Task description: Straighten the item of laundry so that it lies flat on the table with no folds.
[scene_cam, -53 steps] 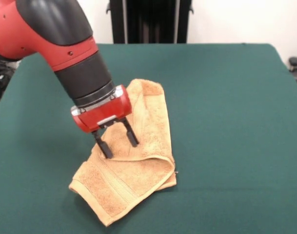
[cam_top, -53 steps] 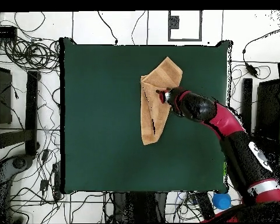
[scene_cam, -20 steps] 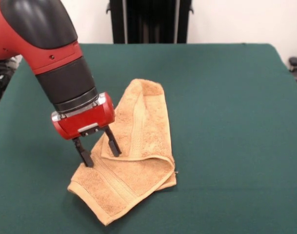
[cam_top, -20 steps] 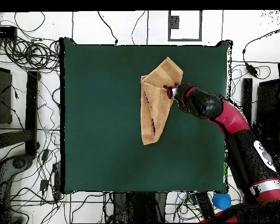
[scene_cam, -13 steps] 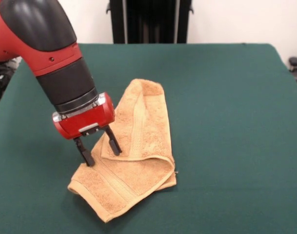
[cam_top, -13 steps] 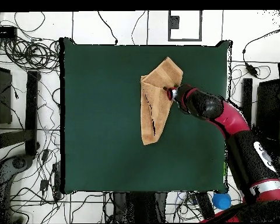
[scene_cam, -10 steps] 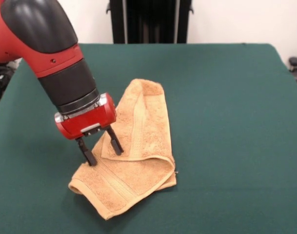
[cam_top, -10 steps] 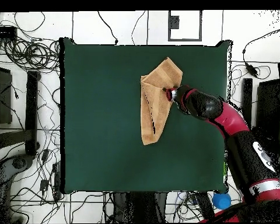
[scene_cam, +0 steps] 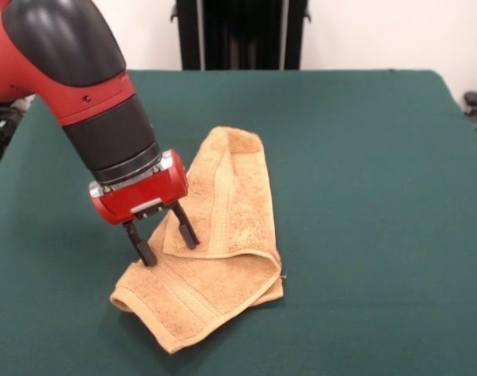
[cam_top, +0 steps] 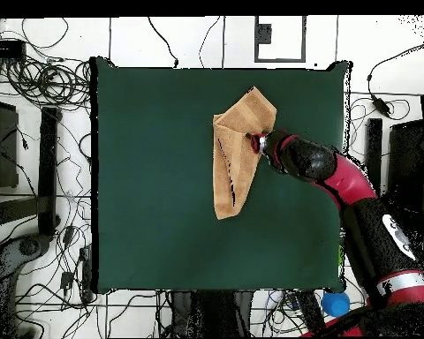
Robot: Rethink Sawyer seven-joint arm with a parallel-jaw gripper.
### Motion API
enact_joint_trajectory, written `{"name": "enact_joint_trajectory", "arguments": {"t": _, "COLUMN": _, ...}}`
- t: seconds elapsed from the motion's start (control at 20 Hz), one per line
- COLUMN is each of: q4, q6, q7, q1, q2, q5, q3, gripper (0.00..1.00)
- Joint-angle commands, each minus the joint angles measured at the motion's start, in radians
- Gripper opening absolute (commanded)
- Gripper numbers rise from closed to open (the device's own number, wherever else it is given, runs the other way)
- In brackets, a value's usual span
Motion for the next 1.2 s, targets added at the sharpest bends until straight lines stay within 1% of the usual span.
{"name": "enact_joint_trajectory", "arguments": {"t": 0.05, "q4": 0.082, "q6": 0.144, "q7": -0.039, "q1": 0.045, "q2": 0.066, "q5": -0.022, "q3": -0.003, "gripper": 1.00}}
{"name": "enact_joint_trajectory", "arguments": {"t": 0.3, "q4": 0.091, "q6": 0.148, "q7": -0.034, "q1": 0.040, "q2": 0.071, "q5": -0.015, "q3": 0.001, "gripper": 1.00}}
{"name": "enact_joint_trajectory", "arguments": {"t": 0.55, "q4": 0.138, "q6": 0.123, "q7": 0.017, "q1": 0.041, "q2": 0.058, "q5": 0.000, "q3": 0.003, "gripper": 1.00}}
{"name": "enact_joint_trajectory", "arguments": {"t": 1.2, "q4": 0.133, "q6": 0.129, "q7": 0.043, "q1": 0.058, "q2": 0.053, "q5": 0.017, "q3": 0.000, "gripper": 1.00}}
